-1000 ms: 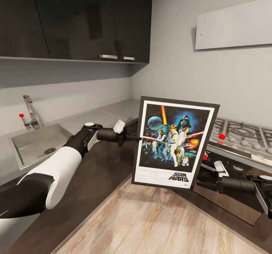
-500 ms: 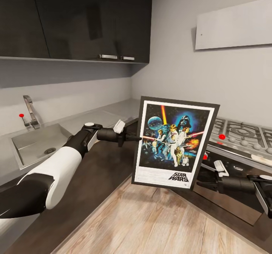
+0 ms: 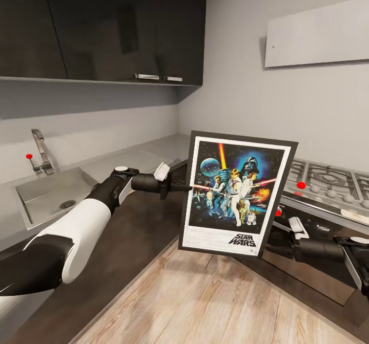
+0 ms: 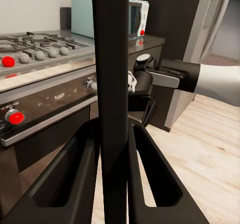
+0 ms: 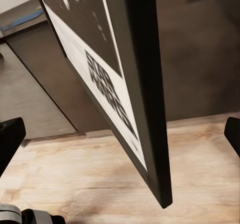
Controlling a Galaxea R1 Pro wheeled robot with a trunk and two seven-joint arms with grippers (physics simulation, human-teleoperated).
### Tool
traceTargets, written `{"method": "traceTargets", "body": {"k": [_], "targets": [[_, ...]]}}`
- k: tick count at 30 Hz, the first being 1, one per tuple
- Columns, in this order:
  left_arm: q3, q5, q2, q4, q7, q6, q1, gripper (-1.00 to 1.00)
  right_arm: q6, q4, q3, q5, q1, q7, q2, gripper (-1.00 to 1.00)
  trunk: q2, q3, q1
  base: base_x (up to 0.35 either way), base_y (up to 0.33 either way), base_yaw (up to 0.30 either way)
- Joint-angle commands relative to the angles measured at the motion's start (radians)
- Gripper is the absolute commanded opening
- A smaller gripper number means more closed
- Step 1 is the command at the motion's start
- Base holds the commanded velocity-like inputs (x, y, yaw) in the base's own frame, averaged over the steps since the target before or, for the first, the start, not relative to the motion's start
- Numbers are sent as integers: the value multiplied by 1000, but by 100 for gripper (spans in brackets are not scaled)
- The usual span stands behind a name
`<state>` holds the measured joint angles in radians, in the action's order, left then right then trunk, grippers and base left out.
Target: Pick up the poster from the kitchen countertop and hang it on one of the wall nails in the kitchen.
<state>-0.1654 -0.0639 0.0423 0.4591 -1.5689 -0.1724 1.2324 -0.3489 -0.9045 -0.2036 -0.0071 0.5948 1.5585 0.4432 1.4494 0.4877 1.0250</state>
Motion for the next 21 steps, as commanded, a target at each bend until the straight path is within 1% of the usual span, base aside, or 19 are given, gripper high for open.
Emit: {"method": "traceTargets", "body": {"k": [1, 8, 21], "targets": [[-6, -7, -1, 0, -2, -9, 1, -100, -10, -1, 0, -1, 1, 3, -3, 100, 1, 1, 0, 0, 0, 0], [-6, -7, -1, 0, -2, -9, 1, -100, -8, -2, 0, -1, 2, 3, -7, 100, 1, 1, 0, 0, 0, 0], [-6, -7, 0, 0, -2, -9, 1, -100, -7, -2, 0, -1, 2, 3, -8, 100, 1, 1, 0, 0, 0, 0]]}}
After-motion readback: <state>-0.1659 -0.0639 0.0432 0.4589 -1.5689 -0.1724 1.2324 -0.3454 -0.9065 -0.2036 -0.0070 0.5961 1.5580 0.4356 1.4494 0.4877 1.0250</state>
